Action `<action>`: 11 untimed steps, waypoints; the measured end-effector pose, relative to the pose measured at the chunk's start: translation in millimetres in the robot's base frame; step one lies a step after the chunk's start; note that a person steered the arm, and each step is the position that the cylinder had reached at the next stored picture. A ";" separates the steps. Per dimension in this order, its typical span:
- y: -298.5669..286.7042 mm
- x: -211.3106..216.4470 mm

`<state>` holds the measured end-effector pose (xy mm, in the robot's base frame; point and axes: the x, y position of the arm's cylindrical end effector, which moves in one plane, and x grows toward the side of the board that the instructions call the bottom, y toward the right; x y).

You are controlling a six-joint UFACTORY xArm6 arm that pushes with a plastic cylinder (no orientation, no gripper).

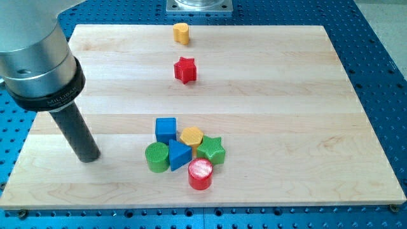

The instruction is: Move the arm to the top left of the blue cube

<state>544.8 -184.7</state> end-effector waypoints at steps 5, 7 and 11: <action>2.4 1.5; 7.1 8.2; 76.0 -246.9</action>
